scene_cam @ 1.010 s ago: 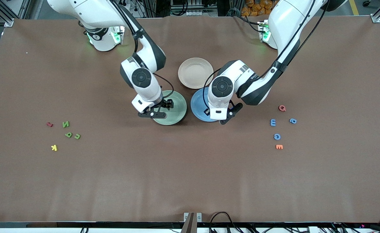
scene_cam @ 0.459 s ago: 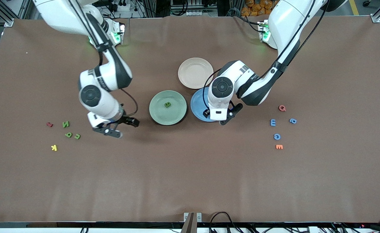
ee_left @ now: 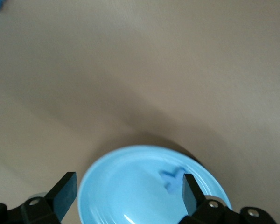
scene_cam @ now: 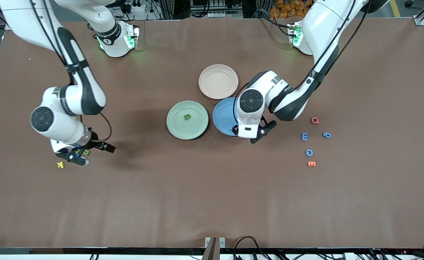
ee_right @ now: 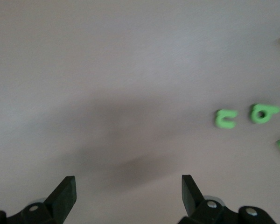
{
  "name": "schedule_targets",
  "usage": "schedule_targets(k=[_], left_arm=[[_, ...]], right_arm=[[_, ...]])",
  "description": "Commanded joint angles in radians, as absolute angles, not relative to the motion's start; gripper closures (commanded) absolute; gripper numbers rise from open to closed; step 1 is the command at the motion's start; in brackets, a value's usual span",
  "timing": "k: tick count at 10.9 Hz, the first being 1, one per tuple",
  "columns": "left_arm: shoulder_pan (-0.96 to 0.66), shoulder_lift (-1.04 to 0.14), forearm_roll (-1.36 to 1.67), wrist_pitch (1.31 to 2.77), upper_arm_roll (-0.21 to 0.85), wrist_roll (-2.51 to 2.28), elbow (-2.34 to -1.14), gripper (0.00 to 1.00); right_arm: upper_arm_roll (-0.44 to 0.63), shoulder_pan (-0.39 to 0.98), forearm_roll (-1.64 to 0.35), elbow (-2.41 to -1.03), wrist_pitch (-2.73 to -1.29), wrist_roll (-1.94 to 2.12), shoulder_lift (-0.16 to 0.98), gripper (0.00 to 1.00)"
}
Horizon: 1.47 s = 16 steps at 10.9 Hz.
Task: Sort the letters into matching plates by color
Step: 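Release letters and return both grippers to the letter piles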
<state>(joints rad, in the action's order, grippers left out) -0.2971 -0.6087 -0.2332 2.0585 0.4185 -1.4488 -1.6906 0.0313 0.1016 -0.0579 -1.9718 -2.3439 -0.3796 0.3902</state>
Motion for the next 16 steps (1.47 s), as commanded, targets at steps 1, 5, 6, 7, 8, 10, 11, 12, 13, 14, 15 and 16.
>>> schedule_targets(k=[1, 5, 6, 7, 8, 10, 11, 12, 13, 14, 15, 16], left_arm=[[-0.243, -0.571, -0.256, 2.0, 0.399, -1.34, -1.68, 0.0], [-0.149, -0.534, -0.256, 1.948, 0.4, -1.149, -1.681, 0.0], [-0.134, -0.531, -0.256, 1.942, 0.4, -1.125, -1.681, 0.0], [-0.114, -0.531, -0.256, 1.942, 0.4, -1.097, -1.683, 0.0], [-0.083, -0.52, -0.256, 1.937, 0.4, -1.06, -1.695, 0.0], [0.001, -0.511, -0.256, 1.937, 0.403, -0.918, -1.704, 0.0], [0.038, -0.512, -0.256, 1.937, 0.405, -0.855, -1.706, 0.0], [0.081, -0.512, -0.256, 1.939, 0.405, -0.786, -1.706, 0.0], [0.119, -0.514, -0.256, 1.945, 0.408, -0.719, -1.707, 0.0], [0.132, -0.515, -0.256, 1.951, 0.408, -0.681, -1.71, 0.0], [0.135, -0.515, -0.258, 1.969, 0.407, -0.675, -1.724, 0.0], [0.143, -0.511, -0.265, 2.0, 0.407, -0.672, -1.747, 0.0]], right_arm=[[-0.006, -0.02, -0.06, -1.971, -2.387, -0.299, 0.428, 0.0], [-0.02, -0.107, -0.058, -1.971, -2.489, -0.255, 0.509, 0.0], [-0.026, -0.124, -0.058, -1.971, -2.503, -0.255, 0.52, 0.0], [-0.026, -0.129, -0.058, -1.971, -2.508, -0.247, 0.534, 0.0], [-0.026, -0.13, -0.058, -1.973, -2.526, -0.239, 0.546, 0.0], [-0.026, -0.143, -0.057, -1.973, -2.543, -0.238, 0.563, 0.0], [-0.026, -0.144, -0.057, -1.973, -2.545, -0.232, 0.566, 0.0], [-0.026, -0.144, -0.057, -1.973, -2.546, -0.227, 0.569, 0.0], [-0.028, -0.144, -0.057, -1.977, -2.565, -0.227, 0.574, 0.0], [-0.029, -0.143, -0.057, -1.979, -2.577, -0.227, 0.577, 0.0], [-0.032, -0.143, -0.057, -1.977, -2.579, -0.227, 0.58, 0.0], [-0.032, -0.141, -0.057, -1.977, -2.579, -0.227, 0.58, 0.0]])
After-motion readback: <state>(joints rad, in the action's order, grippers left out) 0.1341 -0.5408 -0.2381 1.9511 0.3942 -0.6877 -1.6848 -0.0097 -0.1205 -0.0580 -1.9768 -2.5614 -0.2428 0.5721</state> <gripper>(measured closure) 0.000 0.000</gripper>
